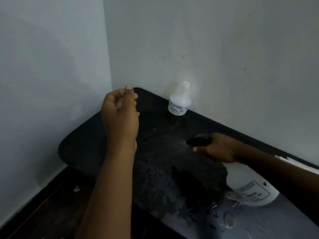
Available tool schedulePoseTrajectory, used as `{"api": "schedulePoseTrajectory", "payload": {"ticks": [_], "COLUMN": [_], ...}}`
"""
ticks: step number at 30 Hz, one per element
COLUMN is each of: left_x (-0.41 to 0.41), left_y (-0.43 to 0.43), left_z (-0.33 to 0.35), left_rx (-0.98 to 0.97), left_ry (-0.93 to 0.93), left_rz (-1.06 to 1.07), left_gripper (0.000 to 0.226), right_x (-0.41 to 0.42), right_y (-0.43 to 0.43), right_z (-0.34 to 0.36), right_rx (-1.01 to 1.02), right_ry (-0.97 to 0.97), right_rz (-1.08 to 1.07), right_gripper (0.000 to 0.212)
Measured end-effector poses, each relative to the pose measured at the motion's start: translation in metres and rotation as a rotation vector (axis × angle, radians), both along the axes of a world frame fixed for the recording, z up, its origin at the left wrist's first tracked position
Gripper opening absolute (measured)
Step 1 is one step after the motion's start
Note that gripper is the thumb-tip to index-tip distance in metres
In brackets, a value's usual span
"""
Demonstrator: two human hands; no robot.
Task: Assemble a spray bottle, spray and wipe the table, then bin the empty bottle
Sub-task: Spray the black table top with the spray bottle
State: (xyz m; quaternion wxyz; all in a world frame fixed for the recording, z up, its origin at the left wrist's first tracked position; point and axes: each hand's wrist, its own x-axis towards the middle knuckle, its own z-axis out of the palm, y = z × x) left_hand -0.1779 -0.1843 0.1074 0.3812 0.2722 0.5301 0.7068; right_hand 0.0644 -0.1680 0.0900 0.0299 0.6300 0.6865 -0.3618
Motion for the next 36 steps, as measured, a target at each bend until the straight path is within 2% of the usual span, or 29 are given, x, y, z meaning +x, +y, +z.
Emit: {"api": "schedulePoseTrajectory", "payload": {"ticks": [2,5,7,10,14,17,26,30,36], "left_x": [-0.005,-0.014,-0.02,-0.022,-0.02,-0.018,-0.012,0.002,0.041], "left_y": [0.001,0.001,0.002,0.002,0.0,-0.001,0.0,0.002,0.026], "left_z": [0.0,-0.002,-0.002,0.0,-0.001,-0.002,-0.011,-0.012,-0.01], "left_rx": [0.005,-0.009,-0.014,-0.015,-0.02,-0.025,-0.049,-0.018,0.041], "left_ry": [-0.003,-0.035,-0.059,-0.09,-0.136,-0.145,-0.128,-0.114,-0.19], "left_rz": [0.015,0.031,0.046,0.054,0.062,0.054,0.024,-0.085,-0.432], "left_gripper": [0.014,0.015,0.015,0.011,0.012,0.013,0.018,0.021,0.041], "right_x": [-0.024,-0.042,-0.048,-0.052,-0.056,-0.059,-0.039,0.003,0.054], "right_y": [-0.01,-0.027,-0.035,-0.035,-0.008,0.02,0.058,0.055,0.035], "right_z": [-0.007,-0.015,-0.015,-0.015,-0.014,-0.01,0.002,0.008,0.009], "right_rx": [-0.057,-0.173,-0.204,-0.151,-0.087,-0.001,0.092,0.073,0.103], "right_ry": [-0.057,0.01,-0.015,-0.15,-0.062,0.007,-0.045,-0.146,-0.168], "right_rz": [0.033,0.006,0.052,0.115,-0.008,-0.079,-0.222,-0.286,-0.311], "right_gripper": [0.011,0.02,0.021,0.023,0.016,0.025,0.022,0.032,0.036]}}
